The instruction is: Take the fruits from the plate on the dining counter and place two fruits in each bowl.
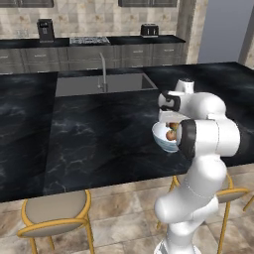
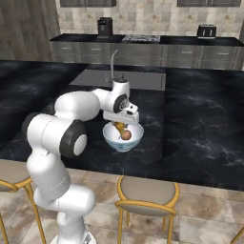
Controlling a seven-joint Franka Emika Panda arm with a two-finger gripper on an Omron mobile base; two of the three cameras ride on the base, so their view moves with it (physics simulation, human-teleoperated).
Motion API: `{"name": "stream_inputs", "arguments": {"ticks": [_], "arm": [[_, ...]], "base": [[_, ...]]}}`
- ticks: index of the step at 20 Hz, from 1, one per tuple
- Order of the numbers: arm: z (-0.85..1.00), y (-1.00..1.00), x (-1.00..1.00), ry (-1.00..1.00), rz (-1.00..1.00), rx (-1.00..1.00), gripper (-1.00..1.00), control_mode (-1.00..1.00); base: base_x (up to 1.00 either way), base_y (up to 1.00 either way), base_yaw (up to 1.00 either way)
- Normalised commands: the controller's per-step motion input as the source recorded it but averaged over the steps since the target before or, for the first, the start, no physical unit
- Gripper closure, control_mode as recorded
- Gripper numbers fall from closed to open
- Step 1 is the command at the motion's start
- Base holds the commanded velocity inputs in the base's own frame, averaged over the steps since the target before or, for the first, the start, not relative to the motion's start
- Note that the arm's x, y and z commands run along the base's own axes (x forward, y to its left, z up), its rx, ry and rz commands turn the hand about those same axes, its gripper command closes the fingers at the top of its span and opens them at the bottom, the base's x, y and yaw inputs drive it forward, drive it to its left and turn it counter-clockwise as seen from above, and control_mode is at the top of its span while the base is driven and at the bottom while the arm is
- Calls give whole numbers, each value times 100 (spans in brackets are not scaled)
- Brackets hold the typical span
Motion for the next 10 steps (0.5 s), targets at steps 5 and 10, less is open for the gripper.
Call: {"name": "stream_inputs", "arguments": {"ticks": [5, 10], "arm": [[-25, -12, 72, 0, 0, 0, 100, -100], [-38, -36, 42, 0, 0, 0, 100, -100]], "base": [[0, 0, 0], [0, 0, 0]]}}
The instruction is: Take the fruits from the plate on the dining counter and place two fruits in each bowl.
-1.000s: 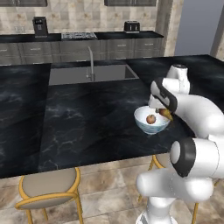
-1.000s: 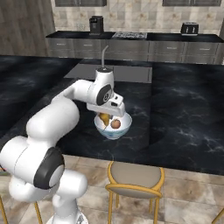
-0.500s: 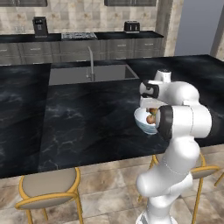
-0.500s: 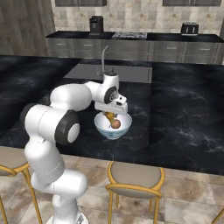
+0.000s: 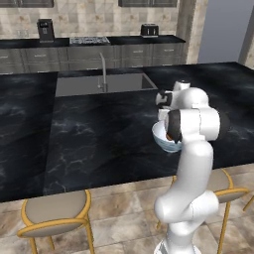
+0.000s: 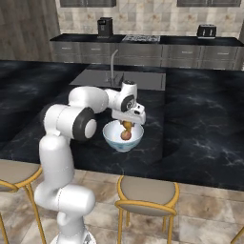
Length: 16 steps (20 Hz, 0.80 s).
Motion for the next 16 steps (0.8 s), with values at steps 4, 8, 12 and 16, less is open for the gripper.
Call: {"name": "stream_inputs", "arguments": {"ticks": [4, 8, 12, 16], "arm": [[-39, -28, 1, 0, 0, 0, 100, -100], [-21, -1, 0, 0, 0, 0, 100, -100], [-14, 0, 0, 0, 0, 0, 100, -100], [-1, 0, -4, 0, 0, 0, -100, -100]], "base": [[0, 0, 0], [0, 0, 0], [0, 0, 0], [0, 0, 0]]}}
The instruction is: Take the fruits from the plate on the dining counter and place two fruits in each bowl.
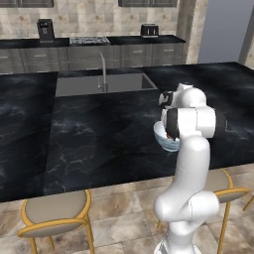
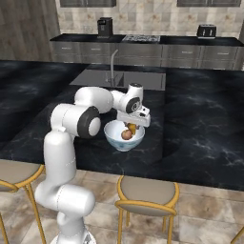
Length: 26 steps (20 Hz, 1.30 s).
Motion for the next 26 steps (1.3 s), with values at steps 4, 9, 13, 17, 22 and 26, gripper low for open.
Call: {"name": "stream_inputs", "arguments": {"ticks": [4, 9, 13, 17, 22, 26], "arm": [[0, 0, 0, 0, 0, 0, -100, -100], [2, 2, -23, 0, -2, 0, -100, -100], [24, 4, -52, -3, 0, 0, -100, -100], [50, 18, -46, -10, 0, 0, -100, -100], [56, 34, -69, -8, 0, -3, -100, -100], [52, 63, -98, -12, 0, -8, -100, -100]], "base": [[0, 0, 0], [0, 0, 0], [0, 0, 0], [0, 0, 0], [0, 0, 0], [0, 0, 0]]}}
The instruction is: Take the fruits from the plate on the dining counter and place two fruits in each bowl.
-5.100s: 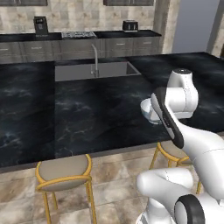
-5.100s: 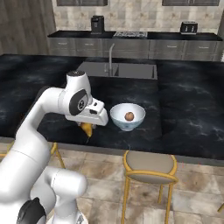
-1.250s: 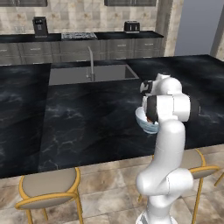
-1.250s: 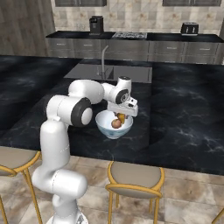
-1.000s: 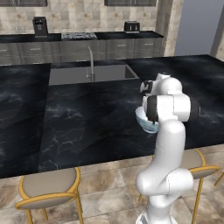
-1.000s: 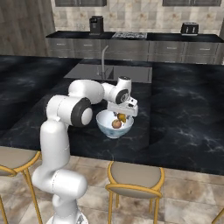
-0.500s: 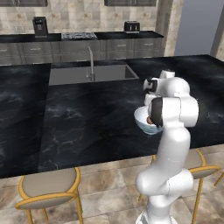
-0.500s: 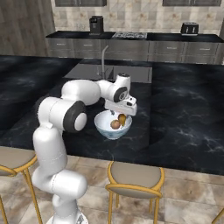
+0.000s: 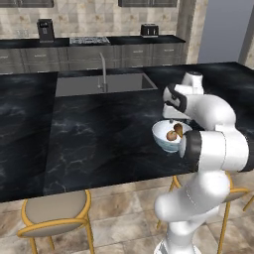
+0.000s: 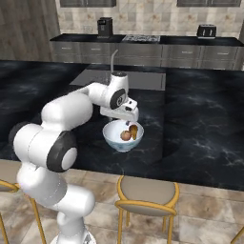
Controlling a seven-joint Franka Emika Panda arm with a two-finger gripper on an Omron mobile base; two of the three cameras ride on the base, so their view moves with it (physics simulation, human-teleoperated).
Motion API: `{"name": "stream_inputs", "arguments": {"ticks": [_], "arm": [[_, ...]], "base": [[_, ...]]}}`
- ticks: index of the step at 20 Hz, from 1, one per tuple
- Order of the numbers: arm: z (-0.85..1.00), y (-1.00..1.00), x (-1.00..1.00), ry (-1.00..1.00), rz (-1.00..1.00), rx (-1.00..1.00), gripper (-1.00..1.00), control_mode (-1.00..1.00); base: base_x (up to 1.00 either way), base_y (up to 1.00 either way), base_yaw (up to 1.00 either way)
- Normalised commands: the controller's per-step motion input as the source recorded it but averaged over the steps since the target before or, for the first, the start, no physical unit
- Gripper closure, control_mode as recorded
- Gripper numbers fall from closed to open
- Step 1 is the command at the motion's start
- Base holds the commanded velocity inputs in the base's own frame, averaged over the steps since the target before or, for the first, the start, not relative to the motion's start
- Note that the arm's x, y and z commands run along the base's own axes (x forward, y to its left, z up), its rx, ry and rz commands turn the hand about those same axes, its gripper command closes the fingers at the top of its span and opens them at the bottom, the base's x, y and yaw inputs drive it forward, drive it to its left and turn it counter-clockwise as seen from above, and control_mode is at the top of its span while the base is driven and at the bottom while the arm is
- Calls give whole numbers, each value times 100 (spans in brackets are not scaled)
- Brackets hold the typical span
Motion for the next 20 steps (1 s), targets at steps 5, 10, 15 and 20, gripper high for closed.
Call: {"name": "stream_inputs", "arguments": {"ticks": [5, 10, 15, 20], "arm": [[52, 68, -100, -8, -2, -9, -100, -100], [61, 47, -100, -6, -5, -6, -100, -100], [70, -2, -99, -13, -4, 0, -100, -100], [64, -15, -85, -7, 2, 0, -100, -100]], "base": [[0, 0, 0], [0, 0, 0], [0, 0, 0], [0, 0, 0]]}}
